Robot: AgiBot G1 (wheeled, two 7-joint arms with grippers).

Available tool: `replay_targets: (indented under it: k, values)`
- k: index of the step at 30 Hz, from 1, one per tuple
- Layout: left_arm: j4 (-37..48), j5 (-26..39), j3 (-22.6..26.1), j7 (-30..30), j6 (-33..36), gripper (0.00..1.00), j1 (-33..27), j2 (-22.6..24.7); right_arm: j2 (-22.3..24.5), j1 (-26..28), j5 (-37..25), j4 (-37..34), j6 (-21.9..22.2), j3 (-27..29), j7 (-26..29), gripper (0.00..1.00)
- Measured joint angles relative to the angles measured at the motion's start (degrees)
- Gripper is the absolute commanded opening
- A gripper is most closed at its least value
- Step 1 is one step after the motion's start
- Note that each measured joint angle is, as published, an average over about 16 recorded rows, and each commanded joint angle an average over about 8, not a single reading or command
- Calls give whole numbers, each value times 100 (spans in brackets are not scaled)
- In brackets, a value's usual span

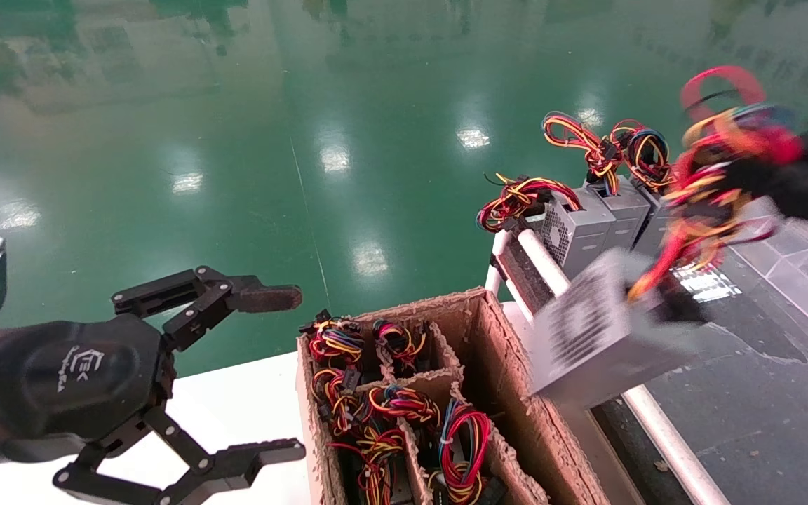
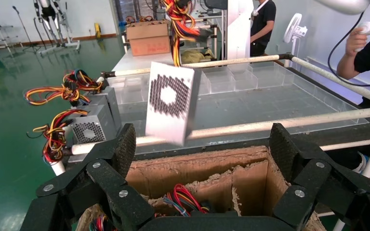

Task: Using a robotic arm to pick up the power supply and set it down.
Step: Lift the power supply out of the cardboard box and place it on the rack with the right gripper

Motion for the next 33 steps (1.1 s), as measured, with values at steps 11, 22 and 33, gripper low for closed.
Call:
replay_targets:
  k: [11,22,33]
  values:
    - [0,-2,3,1,-1,100,-1,-1,932,-573,22,-836,-120,281,-545,0]
    - [0,-4,5,3,-2,100,-1,-2,1241,-1427,426,-1695,-415,331,-1088,0]
    - [0,-5,8,4,-3,100,-2,-3,1015,-1950,601,-1652,-1,273,-1413,0]
